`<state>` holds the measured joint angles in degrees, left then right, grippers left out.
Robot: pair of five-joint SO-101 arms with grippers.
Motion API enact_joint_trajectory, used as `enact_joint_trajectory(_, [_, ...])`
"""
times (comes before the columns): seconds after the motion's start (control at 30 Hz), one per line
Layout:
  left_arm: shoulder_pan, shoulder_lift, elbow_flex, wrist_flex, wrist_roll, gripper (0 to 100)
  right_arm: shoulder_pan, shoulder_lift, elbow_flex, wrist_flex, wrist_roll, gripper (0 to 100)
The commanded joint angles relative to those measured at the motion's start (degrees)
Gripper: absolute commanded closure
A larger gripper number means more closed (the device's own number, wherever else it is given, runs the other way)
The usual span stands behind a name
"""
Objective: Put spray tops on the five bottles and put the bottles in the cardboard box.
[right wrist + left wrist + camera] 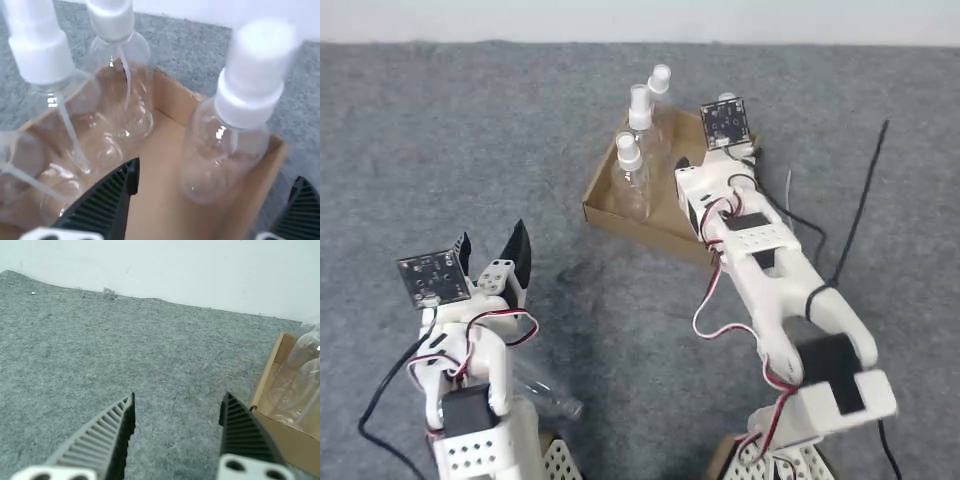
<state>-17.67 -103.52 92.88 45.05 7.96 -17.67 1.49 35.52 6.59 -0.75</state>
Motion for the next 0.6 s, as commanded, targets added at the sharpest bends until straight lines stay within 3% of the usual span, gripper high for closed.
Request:
enact_joint_trajectory(0.0, [-0.35,0.09,-0.48,-1.93,-0.53,74,1.10,-6.73,-0.18,4.97,0.79,60.3])
enact_joint_trajectory(0.57, [-0.35,0.09,-0.40,-1.93,-0.53,74,0.66,-17.19,-0.62,19.12,1.14,60.4])
